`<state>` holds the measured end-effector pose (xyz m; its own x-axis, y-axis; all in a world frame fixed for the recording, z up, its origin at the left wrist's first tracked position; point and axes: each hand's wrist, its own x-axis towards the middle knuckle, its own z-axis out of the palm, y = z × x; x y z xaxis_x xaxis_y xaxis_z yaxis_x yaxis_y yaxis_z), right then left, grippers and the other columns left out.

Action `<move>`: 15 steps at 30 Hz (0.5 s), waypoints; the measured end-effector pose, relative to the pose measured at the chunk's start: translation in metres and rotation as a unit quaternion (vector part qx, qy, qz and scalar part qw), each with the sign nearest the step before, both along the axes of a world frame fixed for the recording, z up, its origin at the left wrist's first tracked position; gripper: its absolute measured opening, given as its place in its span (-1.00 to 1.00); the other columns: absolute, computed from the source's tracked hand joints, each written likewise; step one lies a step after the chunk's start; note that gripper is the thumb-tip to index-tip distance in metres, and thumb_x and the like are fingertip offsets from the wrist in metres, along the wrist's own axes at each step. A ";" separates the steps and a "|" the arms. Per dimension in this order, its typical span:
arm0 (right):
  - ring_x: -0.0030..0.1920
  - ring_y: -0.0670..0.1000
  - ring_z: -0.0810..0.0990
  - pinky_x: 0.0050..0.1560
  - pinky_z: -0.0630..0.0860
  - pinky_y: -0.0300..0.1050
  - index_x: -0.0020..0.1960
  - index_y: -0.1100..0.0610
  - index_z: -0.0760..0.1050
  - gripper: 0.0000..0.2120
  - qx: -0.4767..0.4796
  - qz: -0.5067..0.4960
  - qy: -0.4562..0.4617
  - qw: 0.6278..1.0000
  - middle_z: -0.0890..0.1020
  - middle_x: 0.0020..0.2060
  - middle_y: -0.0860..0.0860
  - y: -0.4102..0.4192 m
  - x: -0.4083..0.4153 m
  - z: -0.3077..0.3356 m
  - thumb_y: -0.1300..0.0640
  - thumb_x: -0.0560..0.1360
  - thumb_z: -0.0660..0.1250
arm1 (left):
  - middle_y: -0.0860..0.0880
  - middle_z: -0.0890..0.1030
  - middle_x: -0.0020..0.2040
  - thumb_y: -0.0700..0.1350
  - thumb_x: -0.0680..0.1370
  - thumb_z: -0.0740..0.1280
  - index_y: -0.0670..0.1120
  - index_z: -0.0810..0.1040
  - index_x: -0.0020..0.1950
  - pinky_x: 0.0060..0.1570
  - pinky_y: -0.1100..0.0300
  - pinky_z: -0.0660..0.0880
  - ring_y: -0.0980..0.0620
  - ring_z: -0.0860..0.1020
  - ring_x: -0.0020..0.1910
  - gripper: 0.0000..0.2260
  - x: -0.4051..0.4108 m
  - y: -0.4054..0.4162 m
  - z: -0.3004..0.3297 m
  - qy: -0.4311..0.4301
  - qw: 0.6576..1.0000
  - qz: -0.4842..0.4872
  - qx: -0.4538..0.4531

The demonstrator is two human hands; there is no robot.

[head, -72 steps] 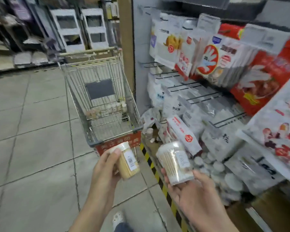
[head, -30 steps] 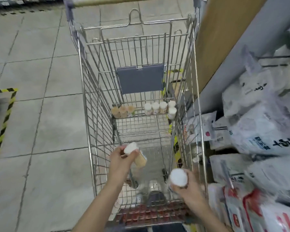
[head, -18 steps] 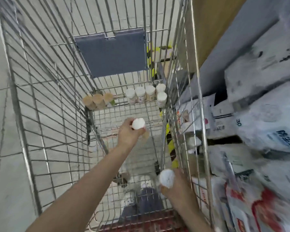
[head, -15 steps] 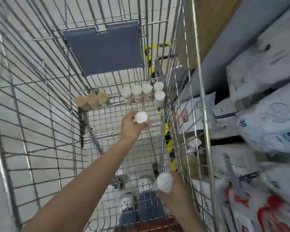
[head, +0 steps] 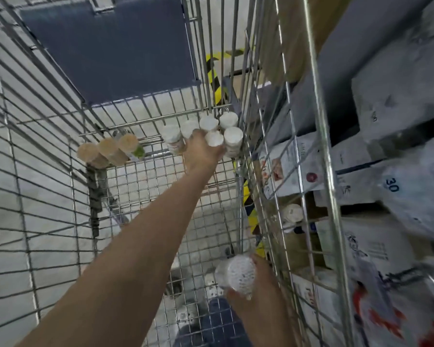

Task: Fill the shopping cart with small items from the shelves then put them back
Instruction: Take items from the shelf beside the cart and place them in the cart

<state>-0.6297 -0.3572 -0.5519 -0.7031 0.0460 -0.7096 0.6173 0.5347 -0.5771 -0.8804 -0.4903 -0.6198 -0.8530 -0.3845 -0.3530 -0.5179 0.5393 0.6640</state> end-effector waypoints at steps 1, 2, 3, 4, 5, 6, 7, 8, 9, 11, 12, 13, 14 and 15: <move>0.20 -0.04 0.46 0.08 0.52 -0.25 0.31 -0.11 0.24 -0.35 -0.003 -0.009 0.001 1.000 0.40 0.20 -0.11 0.000 0.001 -0.001 0.19 0.37 0.51 | -0.10 0.56 0.14 -0.04 0.38 0.50 -0.10 0.43 0.20 0.05 0.00 0.50 -0.13 0.52 0.12 -0.53 0.000 0.000 -0.003 0.001 1.000 0.004 0.013; 0.16 -0.08 0.48 -0.03 0.47 -0.40 0.27 -0.13 0.25 -0.37 -0.008 -0.014 0.002 1.000 0.42 0.17 -0.13 0.000 0.002 -0.001 0.20 0.37 0.50 | -0.10 0.56 0.16 -0.05 0.37 0.50 -0.10 0.42 0.22 0.07 0.00 0.49 -0.12 0.52 0.14 -0.52 0.000 -0.002 -0.004 -0.003 1.000 0.007 0.024; 0.12 -0.11 0.48 -0.12 0.43 -0.48 0.24 -0.14 0.25 -0.38 -0.013 -0.015 0.002 1.000 0.43 0.14 -0.15 0.001 0.002 0.000 0.22 0.37 0.50 | -0.10 0.55 0.18 -0.06 0.37 0.50 -0.10 0.41 0.24 0.09 -0.01 0.48 -0.12 0.52 0.16 -0.50 0.000 -0.003 -0.004 -0.008 0.999 0.010 0.035; 0.10 -0.13 0.47 -0.16 0.42 -0.51 0.25 -0.14 0.25 -0.38 -0.016 -0.015 0.000 1.000 0.43 0.13 -0.16 0.001 0.002 0.001 0.23 0.38 0.50 | -0.10 0.54 0.21 -0.07 0.38 0.50 -0.11 0.41 0.27 0.12 -0.02 0.48 -0.12 0.51 0.17 -0.48 0.000 -0.005 -0.005 -0.014 0.999 0.010 0.047; 0.12 -0.12 0.46 -0.10 0.43 -0.49 0.27 -0.13 0.26 -0.37 -0.017 -0.015 0.002 1.000 0.43 0.15 -0.15 0.003 0.002 0.002 0.23 0.37 0.50 | -0.10 0.54 0.22 -0.08 0.38 0.50 -0.12 0.40 0.30 0.15 -0.01 0.47 -0.11 0.51 0.19 -0.46 0.002 -0.007 -0.005 -0.016 0.998 0.009 0.062; 0.16 -0.10 0.46 0.00 0.47 -0.40 0.30 -0.12 0.26 -0.35 -0.016 -0.019 0.003 1.000 0.44 0.18 -0.13 0.002 0.003 0.003 0.22 0.37 0.51 | -0.11 0.54 0.23 -0.10 0.39 0.50 -0.14 0.40 0.31 0.17 0.01 0.45 -0.10 0.50 0.19 -0.45 0.005 -0.008 -0.003 -0.014 0.997 0.005 0.075; 0.19 -0.07 0.46 0.10 0.51 -0.25 0.33 -0.11 0.27 -0.34 -0.012 -0.020 0.002 1.000 0.44 0.20 -0.12 0.002 0.003 0.004 0.20 0.36 0.52 | -0.10 0.54 0.22 -0.13 0.40 0.50 -0.17 0.40 0.31 0.15 0.06 0.44 -0.09 0.50 0.18 -0.47 0.009 -0.008 0.000 -0.011 0.996 0.001 0.086; 0.20 -0.05 0.47 0.16 0.52 -0.13 0.35 -0.10 0.27 -0.33 -0.005 -0.017 0.003 1.000 0.45 0.21 -0.12 0.002 0.003 0.007 0.16 0.36 0.52 | -0.09 0.54 0.18 -0.14 0.42 0.48 -0.18 0.40 0.29 0.10 0.12 0.42 -0.06 0.50 0.15 -0.50 0.016 -0.009 0.005 -0.008 0.996 -0.003 0.090; 0.20 -0.05 0.48 0.19 0.52 -0.06 0.36 -0.10 0.27 -0.33 0.005 -0.008 0.005 1.000 0.46 0.21 -0.12 0.001 0.003 0.008 0.13 0.37 0.52 | -0.07 0.52 0.13 -0.14 0.45 0.46 -0.19 0.41 0.27 0.04 0.18 0.39 -0.02 0.48 0.10 -0.55 0.024 -0.010 0.013 -0.008 0.996 -0.006 0.089; 0.18 -0.05 0.49 0.17 0.52 -0.05 0.37 -0.10 0.27 -0.35 0.020 0.001 0.012 1.000 0.48 0.22 -0.11 0.001 0.003 0.013 0.10 0.39 0.50 | -0.03 0.49 0.08 -0.15 0.49 0.41 -0.20 0.42 0.25 -0.03 0.22 0.34 0.04 0.44 0.02 -0.62 0.046 -0.012 0.028 -0.016 0.996 -0.012 0.084; 0.17 -0.05 0.49 0.15 0.51 -0.10 0.38 -0.09 0.26 -0.35 0.026 0.006 0.019 0.999 0.48 0.24 -0.09 0.002 0.004 0.016 0.10 0.40 0.49 | -0.03 0.50 0.09 -0.17 0.50 0.39 -0.19 0.43 0.24 -0.02 0.21 0.37 0.05 0.46 0.01 -0.66 0.060 -0.013 0.036 -0.020 0.995 -0.015 0.094; 0.17 -0.04 0.49 0.12 0.49 -0.14 0.40 -0.08 0.24 -0.34 0.032 0.015 0.024 0.999 0.47 0.26 -0.07 0.002 0.004 0.018 0.10 0.42 0.48 | -0.03 0.52 0.11 -0.19 0.51 0.38 -0.17 0.45 0.22 0.00 0.17 0.43 0.04 0.49 0.00 -0.70 0.076 -0.016 0.042 -0.026 0.993 -0.021 0.109; 0.18 -0.01 0.49 0.10 0.48 -0.15 0.44 -0.06 0.22 -0.33 0.038 0.025 0.028 0.999 0.45 0.27 -0.05 0.001 0.005 0.021 0.10 0.43 0.47 | -0.03 0.55 0.11 -0.19 0.52 0.36 -0.15 0.46 0.20 0.03 0.11 0.49 0.01 0.53 0.00 -0.74 0.094 -0.019 0.051 -0.032 0.991 -0.033 0.122; 0.19 0.01 0.50 0.09 0.49 -0.12 0.46 -0.05 0.19 -0.31 0.046 0.039 0.031 0.998 0.43 0.28 -0.04 0.001 0.007 0.024 0.09 0.44 0.45 | -0.03 0.56 0.09 -0.19 0.53 0.35 -0.13 0.47 0.18 0.04 0.08 0.52 0.00 0.55 0.00 -0.77 0.114 -0.022 0.061 -0.041 0.989 -0.048 0.131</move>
<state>-0.6227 -0.3557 -0.5280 -0.7497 0.0522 -0.6597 0.5363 0.6320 -0.5595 -0.7664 -0.5128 -0.5586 -0.8456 -0.1898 -0.4989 -0.5305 0.4031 0.7458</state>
